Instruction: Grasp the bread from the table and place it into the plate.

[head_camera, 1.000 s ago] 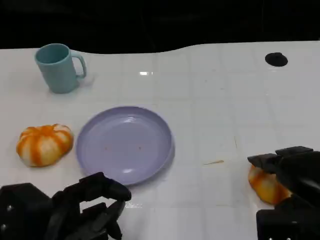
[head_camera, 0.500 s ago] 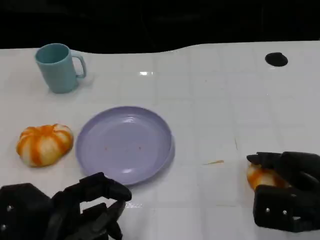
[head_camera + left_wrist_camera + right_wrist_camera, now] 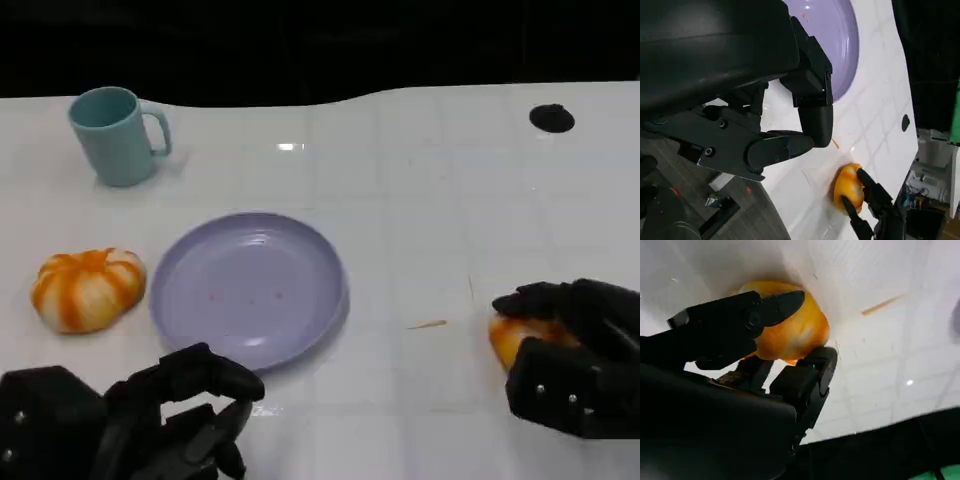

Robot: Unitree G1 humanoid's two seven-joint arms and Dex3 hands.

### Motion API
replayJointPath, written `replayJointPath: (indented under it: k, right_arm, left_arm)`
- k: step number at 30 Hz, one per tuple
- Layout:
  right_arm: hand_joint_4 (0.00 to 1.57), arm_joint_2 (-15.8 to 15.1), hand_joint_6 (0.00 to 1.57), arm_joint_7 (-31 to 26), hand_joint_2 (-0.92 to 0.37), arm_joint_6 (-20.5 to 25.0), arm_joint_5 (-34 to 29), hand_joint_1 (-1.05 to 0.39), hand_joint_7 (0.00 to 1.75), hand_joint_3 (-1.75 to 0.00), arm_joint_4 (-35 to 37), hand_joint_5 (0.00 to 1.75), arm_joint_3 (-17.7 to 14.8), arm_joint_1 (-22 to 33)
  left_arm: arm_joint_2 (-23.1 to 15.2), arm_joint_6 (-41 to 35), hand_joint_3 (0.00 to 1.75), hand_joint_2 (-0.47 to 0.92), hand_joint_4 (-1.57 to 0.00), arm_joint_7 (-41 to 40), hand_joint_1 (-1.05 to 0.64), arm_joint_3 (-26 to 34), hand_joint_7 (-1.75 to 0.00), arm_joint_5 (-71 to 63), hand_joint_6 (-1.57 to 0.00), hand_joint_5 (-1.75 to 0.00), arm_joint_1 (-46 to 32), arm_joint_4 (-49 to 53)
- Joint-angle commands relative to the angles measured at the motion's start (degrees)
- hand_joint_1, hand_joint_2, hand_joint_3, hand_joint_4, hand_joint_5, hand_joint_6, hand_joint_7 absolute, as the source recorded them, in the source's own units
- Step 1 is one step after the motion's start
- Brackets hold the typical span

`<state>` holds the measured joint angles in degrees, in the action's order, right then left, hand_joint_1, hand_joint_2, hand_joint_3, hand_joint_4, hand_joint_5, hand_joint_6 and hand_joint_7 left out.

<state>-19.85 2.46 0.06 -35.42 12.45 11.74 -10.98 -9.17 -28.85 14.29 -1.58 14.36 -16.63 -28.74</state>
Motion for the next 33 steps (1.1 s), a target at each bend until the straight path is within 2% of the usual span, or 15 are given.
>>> replayJointPath:
  k: [1,3,6,8,20,29,33]
  right_arm:
    - [0.85,-1.6,1.03,-4.6,-0.52,-4.3,-0.2,-0.01,0.86,-0.95,2.8,1.71,-0.2,-2.2]
    - [0.86,-1.8,1.01,-5.9,-0.42,-5.5,-0.4,-0.04,1.01,-1.13,3.8,1.74,-0.1,-2.7]
    - [0.88,-1.3,0.88,-7.3,-0.42,-5.9,0.1,-0.05,1.36,-1.13,4.6,1.75,-0.5,-3.1]
    - [0.88,-1.2,0.82,-7.9,-0.43,-6.1,0.3,-0.06,1.5,-1.13,5.0,1.75,-0.6,-3.3]
    - [0.89,-0.6,0.82,-12.6,-0.35,-10.9,1.6,-0.01,1.51,-1.24,7.1,1.75,-0.9,-3.1]
    - [0.9,0.2,0.74,-14.3,-0.29,-16.7,4.2,0.01,1.67,-1.36,4.0,1.75,-1.4,-3.3]
    - [0.92,1.1,0.73,-13.6,-0.24,-16.7,4.3,-0.02,1.7,-1.45,0.8,1.75,-1.1,-3.2]
  left_arm:
    - [-0.5,0.4,0.58,0.86,-0.65,-0.5,-0.33,0.1,-1.3,-0.5,-0.63,-1.75,-0.1,-0.7]
    - [-0.5,0.5,0.59,0.87,-0.65,-0.4,-0.34,0.1,-1.3,-0.3,-0.62,-1.75,-0.1,-0.6]
    - [-0.2,0.1,0.59,0.86,-0.66,-0.6,-0.33,0.3,-1.31,0.0,-0.63,-1.75,-0.1,-0.7]
    - [-0.1,0.3,0.6,0.86,-0.67,-0.7,-0.33,0.2,-1.31,-0.1,-0.63,-1.75,-0.1,-0.7]
    - [-0.4,0.0,0.62,0.86,-0.67,-0.7,-0.31,0.0,-1.33,-0.5,-0.61,-1.75,0.1,-1.0]
    - [-0.1,-0.1,0.64,0.85,-0.65,-1.0,-0.3,-0.1,-1.35,-0.3,-0.59,-1.75,0.2,-0.7]
    - [-0.5,0.9,0.65,0.85,-0.64,-0.7,-0.29,-0.4,-1.35,-0.8,-0.59,-1.75,0.2,-0.4]
